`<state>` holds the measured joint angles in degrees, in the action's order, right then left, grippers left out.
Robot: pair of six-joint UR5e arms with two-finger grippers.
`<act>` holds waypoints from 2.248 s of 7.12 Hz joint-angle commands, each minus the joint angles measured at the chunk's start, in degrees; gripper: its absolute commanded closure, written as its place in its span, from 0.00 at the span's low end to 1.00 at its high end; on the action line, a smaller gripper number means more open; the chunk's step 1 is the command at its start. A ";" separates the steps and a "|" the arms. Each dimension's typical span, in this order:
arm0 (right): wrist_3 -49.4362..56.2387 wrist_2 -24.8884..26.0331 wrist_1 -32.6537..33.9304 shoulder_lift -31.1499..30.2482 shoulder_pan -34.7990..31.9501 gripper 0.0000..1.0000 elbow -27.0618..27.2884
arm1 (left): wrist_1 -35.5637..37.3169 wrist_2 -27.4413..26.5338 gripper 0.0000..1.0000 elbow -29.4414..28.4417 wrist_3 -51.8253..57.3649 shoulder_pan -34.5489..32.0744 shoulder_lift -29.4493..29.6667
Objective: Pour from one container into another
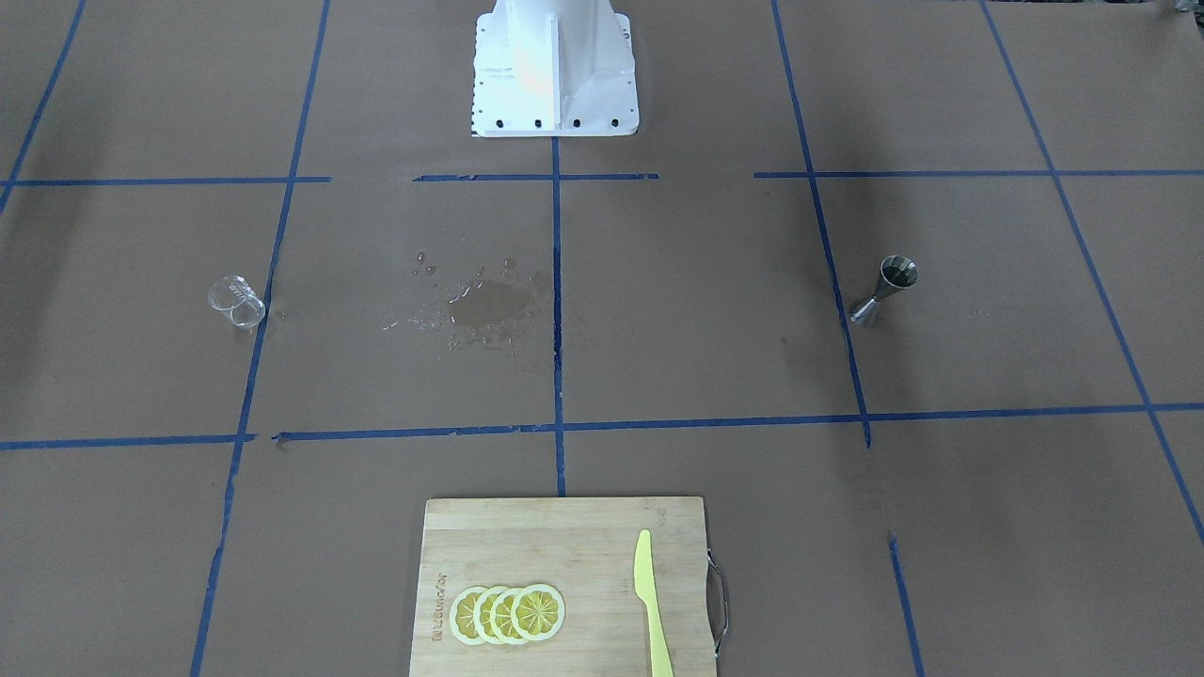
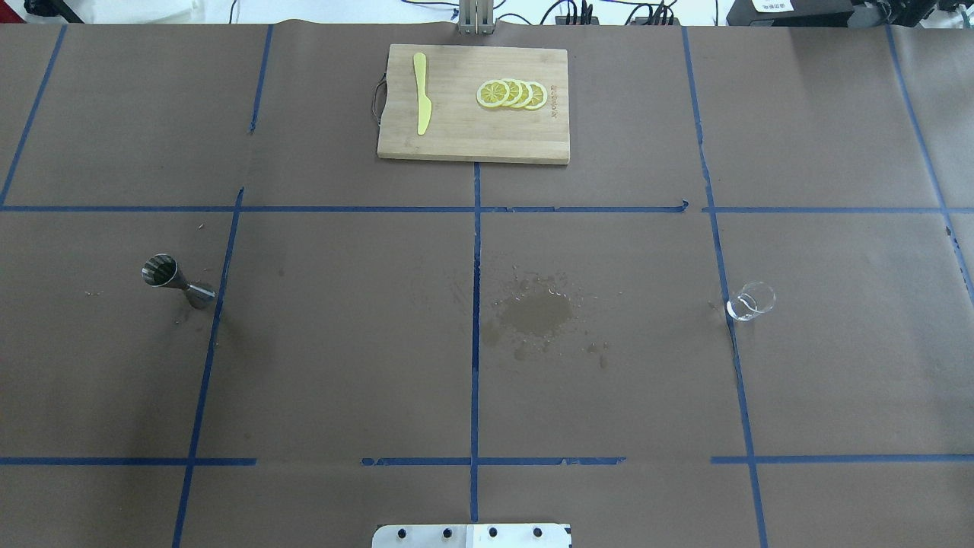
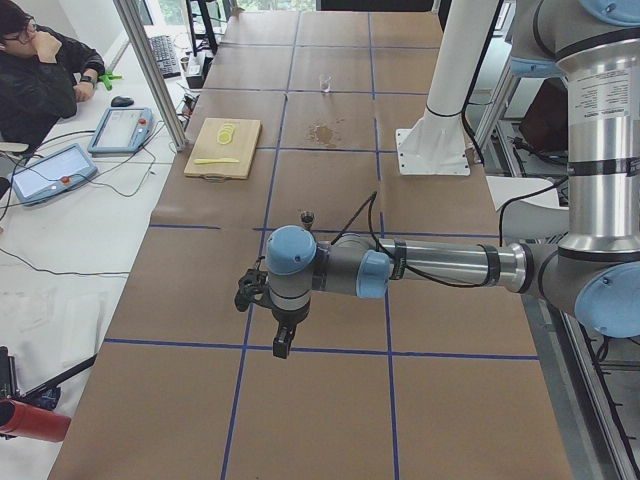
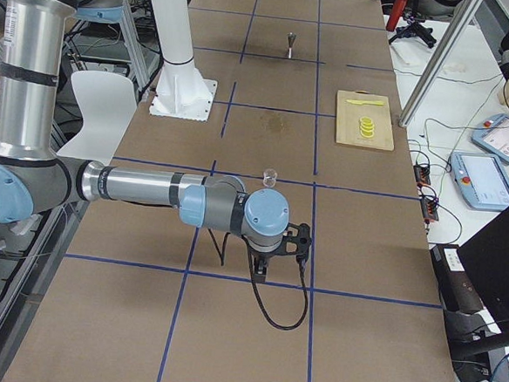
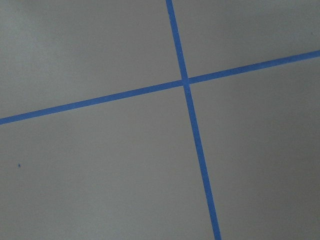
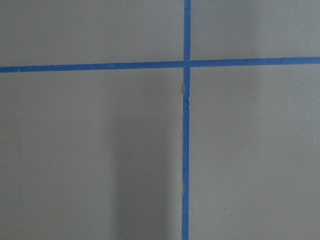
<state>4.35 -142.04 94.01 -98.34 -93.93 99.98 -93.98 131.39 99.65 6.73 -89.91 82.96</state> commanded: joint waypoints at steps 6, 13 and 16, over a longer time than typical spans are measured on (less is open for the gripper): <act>-0.21 -0.08 -0.14 -0.18 -0.20 0.00 -0.05 | -0.06 0.18 0.00 0.28 -7.44 0.00 0.62; -0.30 -0.17 -0.14 -0.18 -0.72 0.00 0.04 | -0.06 0.18 0.00 0.54 -7.44 0.00 0.62; -0.30 -0.25 -0.14 -0.18 -0.90 0.00 0.04 | -0.06 0.18 0.00 0.55 -7.44 0.00 0.71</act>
<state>4.04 -142.26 93.87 -98.53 -94.83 100.02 -94.04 131.57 100.23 -0.70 -89.88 83.66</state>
